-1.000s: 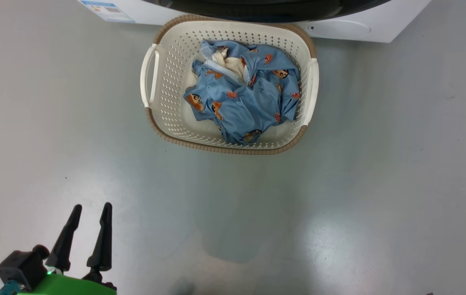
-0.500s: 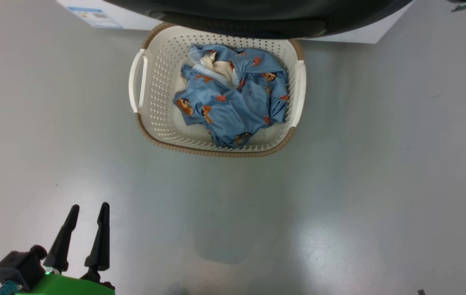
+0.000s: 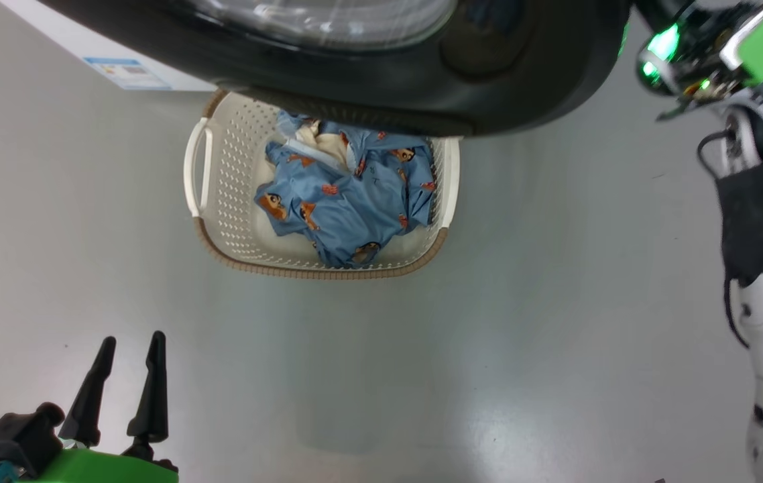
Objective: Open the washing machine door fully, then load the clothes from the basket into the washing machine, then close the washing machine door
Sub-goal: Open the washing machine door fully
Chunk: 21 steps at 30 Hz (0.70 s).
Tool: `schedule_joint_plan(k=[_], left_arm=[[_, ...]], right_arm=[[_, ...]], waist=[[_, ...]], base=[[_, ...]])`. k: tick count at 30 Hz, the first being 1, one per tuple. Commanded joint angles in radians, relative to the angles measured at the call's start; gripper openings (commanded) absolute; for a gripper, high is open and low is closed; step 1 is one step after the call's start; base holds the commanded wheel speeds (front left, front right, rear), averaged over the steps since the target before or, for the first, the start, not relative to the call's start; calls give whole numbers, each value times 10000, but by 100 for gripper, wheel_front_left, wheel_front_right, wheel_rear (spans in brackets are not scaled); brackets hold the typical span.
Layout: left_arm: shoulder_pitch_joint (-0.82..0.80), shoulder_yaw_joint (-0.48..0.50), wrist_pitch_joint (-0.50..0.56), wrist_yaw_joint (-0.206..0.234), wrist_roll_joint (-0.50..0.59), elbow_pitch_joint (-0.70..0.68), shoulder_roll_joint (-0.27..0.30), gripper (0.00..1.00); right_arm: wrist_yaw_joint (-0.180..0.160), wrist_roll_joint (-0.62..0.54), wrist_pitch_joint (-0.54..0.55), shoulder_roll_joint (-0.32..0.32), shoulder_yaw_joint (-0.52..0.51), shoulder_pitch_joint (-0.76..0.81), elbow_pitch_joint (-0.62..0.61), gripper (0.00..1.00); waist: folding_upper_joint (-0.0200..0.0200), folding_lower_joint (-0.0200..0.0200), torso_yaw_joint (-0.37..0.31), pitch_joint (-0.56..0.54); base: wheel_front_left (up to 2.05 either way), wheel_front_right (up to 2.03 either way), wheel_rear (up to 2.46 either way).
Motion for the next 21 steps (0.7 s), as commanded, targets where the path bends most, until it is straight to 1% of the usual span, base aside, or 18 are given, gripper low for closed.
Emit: schedule_joint_plan(k=[1, 5, 8, 13, 21], left_arm=[[49, 412, -65, -16, -7, -100, 216, 100], [61, 402, -65, -16, -9, -90, 190, 100], [-52, 352, -65, -16, -2, -110, 136, 100], [-97, 366, -65, -16, 23, -154, 53, 100], [-8, 324, -65, -16, 46, -92, -96, 100]], right_arm=[[17, 7, 200, 389, 323, 432, -366, 0], [17, 3, 180, 613, 465, 961, -739, 0], [17, -2, 171, 901, 709, 1507, -1150, 0], [17, -110, 243, 1178, 1314, 2295, -1591, 0], [17, -186, -124, 1459, 2239, 3385, -1986, 0]], waist=[[0, 1, -185, -206], [0, 1, -288, -414], [0, 1, -364, -598], [0, 1, -435, -959], [0, 1, -514, -1657]], base=[[0, 0, 0], [0, 0, 0], [0, 0, 0], [0, 0, 0], [0, 0, 0]])
